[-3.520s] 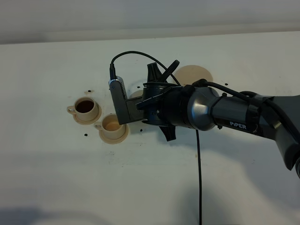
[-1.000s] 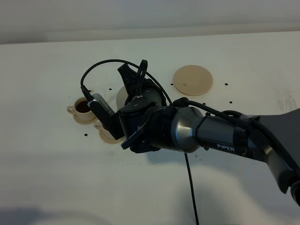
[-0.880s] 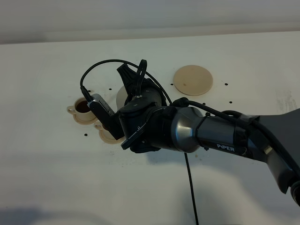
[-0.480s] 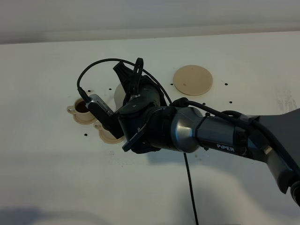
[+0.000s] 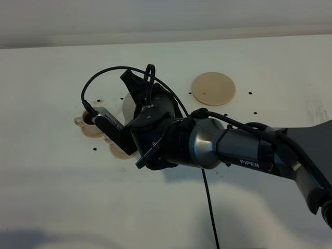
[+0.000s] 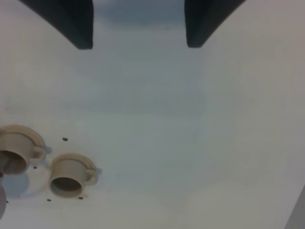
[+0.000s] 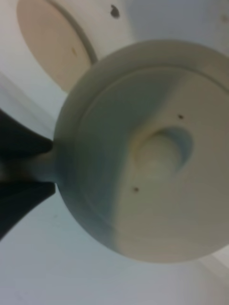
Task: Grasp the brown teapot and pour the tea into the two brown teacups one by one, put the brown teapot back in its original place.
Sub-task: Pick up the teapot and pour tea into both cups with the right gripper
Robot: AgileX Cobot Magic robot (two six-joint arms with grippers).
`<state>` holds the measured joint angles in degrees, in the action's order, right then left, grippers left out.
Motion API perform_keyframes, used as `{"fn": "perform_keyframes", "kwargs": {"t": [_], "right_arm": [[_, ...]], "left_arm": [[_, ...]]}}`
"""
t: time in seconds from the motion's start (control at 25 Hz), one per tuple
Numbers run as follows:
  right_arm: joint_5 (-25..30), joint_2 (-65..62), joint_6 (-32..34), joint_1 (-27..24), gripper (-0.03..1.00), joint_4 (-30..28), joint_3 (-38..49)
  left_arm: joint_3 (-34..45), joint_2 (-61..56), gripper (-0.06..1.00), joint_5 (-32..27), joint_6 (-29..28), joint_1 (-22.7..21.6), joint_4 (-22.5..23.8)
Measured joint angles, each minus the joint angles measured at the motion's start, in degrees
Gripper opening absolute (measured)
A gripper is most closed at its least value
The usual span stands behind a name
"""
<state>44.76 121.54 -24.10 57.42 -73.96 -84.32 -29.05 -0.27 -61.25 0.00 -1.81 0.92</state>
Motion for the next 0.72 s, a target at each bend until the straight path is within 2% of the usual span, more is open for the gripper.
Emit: {"fn": "perform_keyframes", "kwargs": {"t": [0.72], "right_arm": [[-0.25, 0.00, -2.92, 0.31, 0.09, -1.66, 0.00]], "left_arm": [[0.00, 0.00, 0.42, 0.00, 0.00, 0.00, 0.00]]}}
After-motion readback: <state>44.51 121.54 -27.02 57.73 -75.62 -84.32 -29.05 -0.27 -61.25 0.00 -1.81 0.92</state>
